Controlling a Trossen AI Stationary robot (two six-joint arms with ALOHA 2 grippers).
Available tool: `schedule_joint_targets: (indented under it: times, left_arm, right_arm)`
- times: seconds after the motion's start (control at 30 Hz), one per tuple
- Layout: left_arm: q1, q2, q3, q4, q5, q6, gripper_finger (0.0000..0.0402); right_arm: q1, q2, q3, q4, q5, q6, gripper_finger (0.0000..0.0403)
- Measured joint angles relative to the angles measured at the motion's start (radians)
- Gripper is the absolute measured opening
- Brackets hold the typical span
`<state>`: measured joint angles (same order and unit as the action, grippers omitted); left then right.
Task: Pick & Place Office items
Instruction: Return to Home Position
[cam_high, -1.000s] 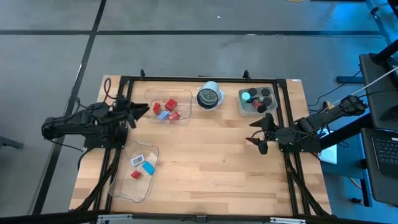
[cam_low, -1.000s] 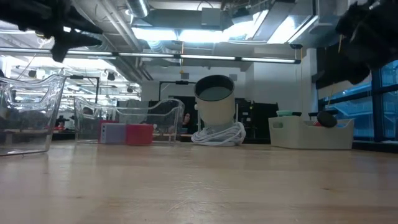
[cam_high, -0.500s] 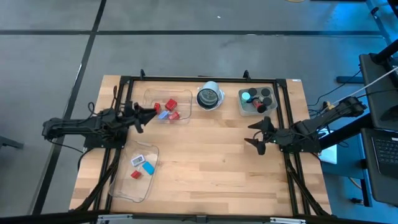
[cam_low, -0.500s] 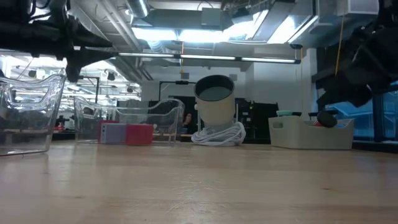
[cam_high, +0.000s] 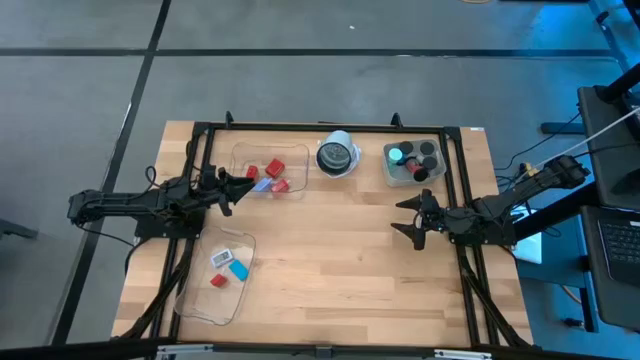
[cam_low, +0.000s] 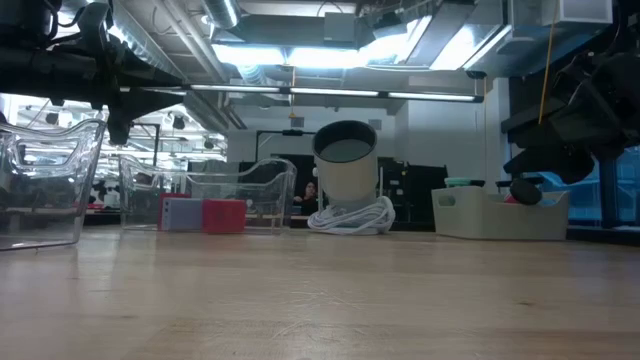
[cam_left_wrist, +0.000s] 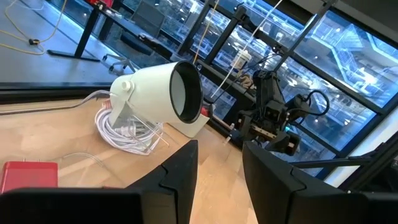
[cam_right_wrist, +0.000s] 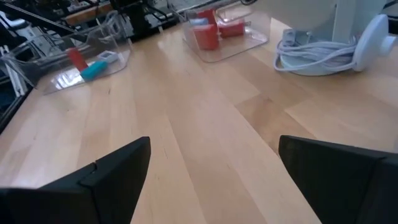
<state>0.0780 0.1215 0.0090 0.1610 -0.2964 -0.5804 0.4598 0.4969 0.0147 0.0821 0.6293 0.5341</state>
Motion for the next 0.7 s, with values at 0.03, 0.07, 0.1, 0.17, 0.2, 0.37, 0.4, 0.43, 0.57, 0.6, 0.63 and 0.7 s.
schedule_joint_targets:
  times: [0.03,0.07,0.1,0.17,0.2,0.37,0.4,0.43,0.57,0.6,0.63,0.7]
  left_arm:
    - [0.0,0.0,0.0,-0.002,0.0,0.0,0.0123]
    - [0.0,0.0,0.0,-0.004,0.0,-0.002,0.0123]
    - [0.0,0.0,0.0,-0.007,0.0,-0.005,0.0123]
    - [0.0,0.0,0.0,-0.008,0.0,0.002,0.0123]
    - [0.0,0.0,0.0,-0.008,0.0,0.018,0.0123]
    - [0.0,0.0,0.0,-0.008,0.0,0.068,0.0123]
    - [0.0,0.0,0.0,-0.008,0.0,0.068,0.0123]
    - [0.0,0.0,0.0,-0.008,0.0,0.067,0.0123]
    - [0.0,0.0,0.0,-0.008,0.0,0.069,0.0123]
    - [0.0,0.0,0.0,-0.008,0.0,0.07,0.0123]
    - [0.0,0.0,0.0,-0.008,0.0,0.07,0.0123]
    - [0.0,0.0,0.0,-0.008,0.0,0.07,0.0123]
  right_arm:
    - [0.0,0.0,0.0,0.005,0.0,-0.003,0.0358]
    - [0.0,0.0,0.0,0.008,0.0,-0.003,0.0358]
    - [0.0,0.0,0.0,0.01,0.002,-0.004,0.0358]
    - [0.0,0.0,0.0,0.028,0.023,-0.018,0.0358]
    - [0.0,0.0,0.0,0.041,0.046,-0.028,0.0358]
    - [0.0,0.0,0.0,0.035,0.234,-0.007,0.0358]
    - [0.0,0.0,0.0,0.026,0.25,0.024,0.0358]
    - [0.0,0.0,0.0,0.02,0.25,0.064,0.0358]
    - [0.0,0.0,0.0,-0.004,0.238,0.174,0.0358]
    - [0.0,0.0,0.0,-0.013,0.238,0.186,0.0358]
    - [0.0,0.0,0.0,-0.023,0.238,0.188,0.0358]
    - [0.0,0.0,0.0,-0.028,0.238,0.189,0.0358]
